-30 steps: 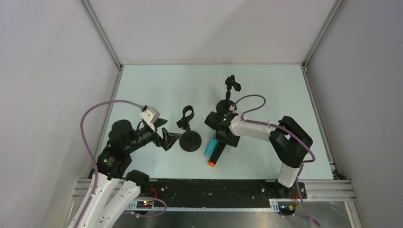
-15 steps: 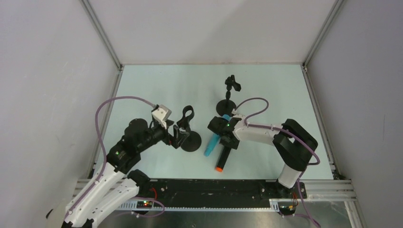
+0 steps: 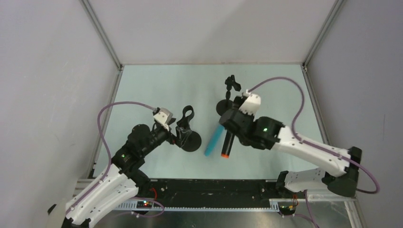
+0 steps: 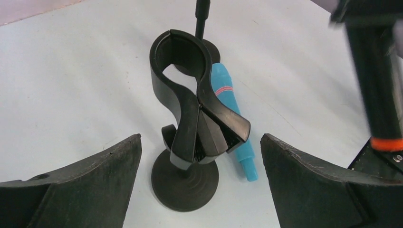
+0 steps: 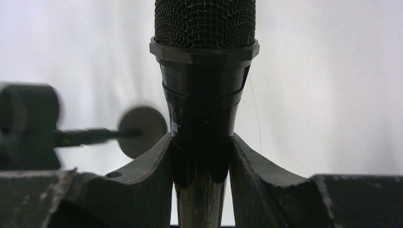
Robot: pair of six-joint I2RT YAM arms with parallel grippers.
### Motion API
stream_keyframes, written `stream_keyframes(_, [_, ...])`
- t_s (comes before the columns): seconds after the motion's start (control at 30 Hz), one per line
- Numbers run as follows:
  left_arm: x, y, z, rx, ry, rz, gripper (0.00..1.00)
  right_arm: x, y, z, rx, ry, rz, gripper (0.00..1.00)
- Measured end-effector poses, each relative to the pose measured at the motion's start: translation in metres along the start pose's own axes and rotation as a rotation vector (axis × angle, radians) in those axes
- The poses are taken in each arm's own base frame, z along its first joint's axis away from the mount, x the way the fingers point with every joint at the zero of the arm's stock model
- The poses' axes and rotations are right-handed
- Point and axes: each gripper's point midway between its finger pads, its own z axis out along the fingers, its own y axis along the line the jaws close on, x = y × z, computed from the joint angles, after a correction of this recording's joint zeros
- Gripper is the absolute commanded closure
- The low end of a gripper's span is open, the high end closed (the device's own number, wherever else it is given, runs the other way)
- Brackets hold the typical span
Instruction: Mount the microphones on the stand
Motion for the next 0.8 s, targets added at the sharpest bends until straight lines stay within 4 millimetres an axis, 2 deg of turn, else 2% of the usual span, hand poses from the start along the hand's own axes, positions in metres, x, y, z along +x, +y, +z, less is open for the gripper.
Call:
stream_keyframes(0.1, [0.0,-0.003,0.01,0.01,-0.007,0.004,0.0,-0.058,0.006,-0.019,-0.051,-0.115,0.023,1.0])
stream_keyframes(0.2, [0.002,-0.006,0.016,0.023,-0.011,0.007,0.04,-0.099,0.01,-0.031,-0.071,-0.199,0.015,1.0])
stream_keyframes(0.27, [0.005,-0.006,0.018,0.02,-0.013,0.009,0.13,-0.12,0.013,-0.035,-0.073,-0.247,-0.012,1.0])
stream_keyframes(0.3, [0.006,-0.006,0.019,0.018,-0.013,0.009,0.23,-0.131,0.018,-0.037,-0.078,-0.274,-0.031,1.0])
stream_keyframes(0.33, [0.008,-0.005,0.019,0.014,-0.014,0.011,0.3,-0.138,0.022,-0.038,-0.083,-0.291,-0.051,1.0])
stream_keyframes(0.43, [0.012,-0.002,0.02,0.0,-0.013,0.018,0.61,-0.161,0.042,-0.039,-0.105,-0.355,-0.121,1.0])
stream_keyframes(0.5, [0.009,0.002,0.019,-0.017,-0.034,0.041,0.71,-0.175,0.058,-0.037,-0.122,-0.397,-0.164,1.0])
stream_keyframes(0.67, [0.01,0.005,0.012,-0.03,-0.055,0.055,0.74,-0.195,0.096,-0.026,-0.164,-0.452,-0.246,1.0])
stream_keyframes(0.8, [0.013,0.007,0.006,-0.038,-0.059,0.072,0.8,-0.195,0.119,-0.015,-0.203,-0.466,-0.295,1.0])
